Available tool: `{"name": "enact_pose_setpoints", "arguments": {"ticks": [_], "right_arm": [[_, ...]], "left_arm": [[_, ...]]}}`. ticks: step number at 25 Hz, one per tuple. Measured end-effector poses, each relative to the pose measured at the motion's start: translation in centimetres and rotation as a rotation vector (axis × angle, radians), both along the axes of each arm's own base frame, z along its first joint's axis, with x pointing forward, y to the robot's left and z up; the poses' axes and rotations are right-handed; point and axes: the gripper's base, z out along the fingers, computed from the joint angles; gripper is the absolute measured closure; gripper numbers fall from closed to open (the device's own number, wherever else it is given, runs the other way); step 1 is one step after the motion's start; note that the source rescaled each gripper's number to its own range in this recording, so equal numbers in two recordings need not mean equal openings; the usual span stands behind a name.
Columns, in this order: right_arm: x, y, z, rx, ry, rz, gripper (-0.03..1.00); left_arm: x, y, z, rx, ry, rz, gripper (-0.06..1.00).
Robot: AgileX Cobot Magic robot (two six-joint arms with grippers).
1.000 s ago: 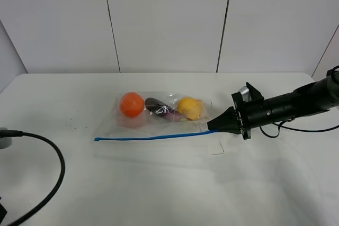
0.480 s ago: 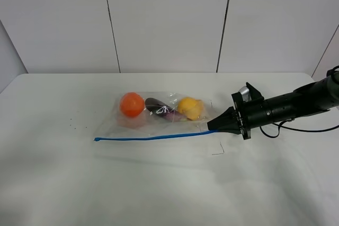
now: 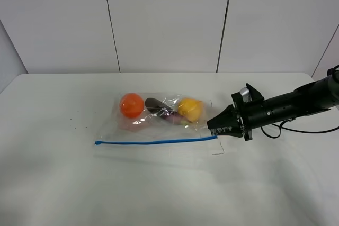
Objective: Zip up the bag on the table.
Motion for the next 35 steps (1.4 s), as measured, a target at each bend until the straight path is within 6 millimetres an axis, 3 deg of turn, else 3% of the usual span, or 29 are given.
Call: {"name": "enact_pose_setpoints", "arguments": {"ticks": [2, 5, 9, 10, 14, 17, 20, 23, 26, 35], "right_arm": [[-0.1, -0.1, 0.9, -0.016, -0.006, 0.008, 0.12], [0.4, -0.6, 3.3, -0.113, -0.041, 0.058, 0.0], [1.7, -2.3, 7.7, -0.389, -0.077, 0.115, -0.03], [1.7, -2.3, 7.7, -0.389, -0.077, 0.115, -0.03], [2.5, -4.8, 12.6, -0.722, -0.106, 0.044, -0.03], [1.9, -6.7, 15.5, -0.935, -0.103, -0.032, -0.03], [0.7, -7.1, 16.4, -0.982, -0.089, -0.069, -0.03], [-1.7, -7.0, 17.1, -0.993, -0.08, -0.083, -0.03], [-5.4, -6.9, 17.2, -0.998, -0.063, -0.075, -0.03], [-21.1, -6.1, 14.7, -1.004, -0.089, -0.1, -0.03]], "left_arm": [[0.0, 0.0, 0.0, -0.001, 0.0, 0.002, -0.04], [0.0, 0.0, 0.0, -0.001, 0.0, 0.004, -0.04], [0.0, 0.0, 0.0, -0.002, 0.0, 0.004, -0.04], [0.0, 0.0, 0.0, -0.002, 0.0, 0.004, -0.04], [0.0, 0.0, 0.0, -0.002, 0.0, 0.004, -0.04], [0.0, 0.0, 0.0, -0.002, 0.0, 0.004, -0.04], [0.0, 0.0, 0.0, -0.002, 0.0, 0.004, -0.04], [0.0, 0.0, 0.0, -0.002, 0.0, 0.004, -0.04], [0.0, 0.0, 0.0, -0.002, 0.0, 0.004, -0.04], [0.0, 0.0, 0.0, -0.002, 0.0, 0.004, -0.04]]}}
